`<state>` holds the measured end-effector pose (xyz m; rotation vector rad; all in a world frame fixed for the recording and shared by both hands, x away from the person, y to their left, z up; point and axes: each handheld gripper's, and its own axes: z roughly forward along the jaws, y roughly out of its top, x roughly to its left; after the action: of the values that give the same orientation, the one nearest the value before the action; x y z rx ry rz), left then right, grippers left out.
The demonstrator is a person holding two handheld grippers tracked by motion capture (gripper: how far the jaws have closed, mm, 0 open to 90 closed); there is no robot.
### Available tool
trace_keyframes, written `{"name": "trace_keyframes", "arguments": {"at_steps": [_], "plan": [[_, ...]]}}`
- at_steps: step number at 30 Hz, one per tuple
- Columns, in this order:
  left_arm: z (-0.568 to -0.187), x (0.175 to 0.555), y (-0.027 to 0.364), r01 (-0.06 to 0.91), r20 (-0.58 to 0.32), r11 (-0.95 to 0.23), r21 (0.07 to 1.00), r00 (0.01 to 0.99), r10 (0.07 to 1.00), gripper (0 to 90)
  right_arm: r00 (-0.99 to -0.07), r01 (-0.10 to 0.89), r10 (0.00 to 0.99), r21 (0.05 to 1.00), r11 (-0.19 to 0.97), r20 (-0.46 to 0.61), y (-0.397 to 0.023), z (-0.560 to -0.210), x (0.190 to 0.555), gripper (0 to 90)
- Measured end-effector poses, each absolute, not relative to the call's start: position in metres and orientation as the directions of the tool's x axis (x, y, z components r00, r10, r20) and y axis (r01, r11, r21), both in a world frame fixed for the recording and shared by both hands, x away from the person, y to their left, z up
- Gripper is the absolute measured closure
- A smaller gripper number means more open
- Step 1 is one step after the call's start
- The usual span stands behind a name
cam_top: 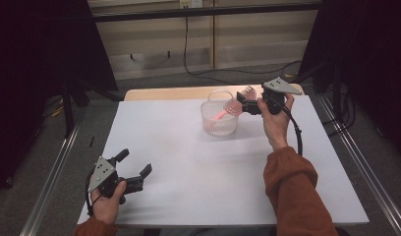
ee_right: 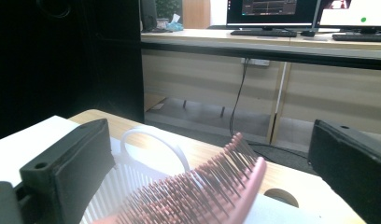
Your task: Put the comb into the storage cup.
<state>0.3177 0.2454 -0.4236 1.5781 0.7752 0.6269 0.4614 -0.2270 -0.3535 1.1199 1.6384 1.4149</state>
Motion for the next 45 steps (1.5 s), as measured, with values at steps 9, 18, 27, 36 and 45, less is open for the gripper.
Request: {"name": "trace_keyframes", "arguments": {"at_steps": [9,18,27,36,45], "plan": [[-0.424,0.319,0.247,0.144,-0.049,-0.049,0.988,0.608,0.792,3.1,-0.386,0.166,0.922,0.985,0.049,0.019,-0.23,-0.354,0.452,0.0],[-0.422,0.318,0.246,0.124,-0.04,-0.045,0.991,0.607,0.793,3.1,-0.367,0.152,0.93,0.986,0.063,-0.003,-0.231,-0.354,0.438,0.7],[-0.424,0.319,0.248,0.133,-0.053,-0.035,0.99,0.603,0.796,3.1,-0.388,0.172,0.922,0.983,0.069,0.003,-0.228,-0.358,0.43,0.7],[-0.423,0.317,0.249,0.121,-0.041,-0.038,0.992,0.588,0.808,3.2,-0.38,0.171,0.925,0.983,0.073,-0.003,-0.231,-0.364,0.419,0.6],[-0.423,0.317,0.25,0.122,-0.036,-0.044,0.992,0.585,0.81,3.1,-0.392,0.165,0.92,0.985,0.043,0.025,-0.231,-0.37,0.405,0.0]]}}
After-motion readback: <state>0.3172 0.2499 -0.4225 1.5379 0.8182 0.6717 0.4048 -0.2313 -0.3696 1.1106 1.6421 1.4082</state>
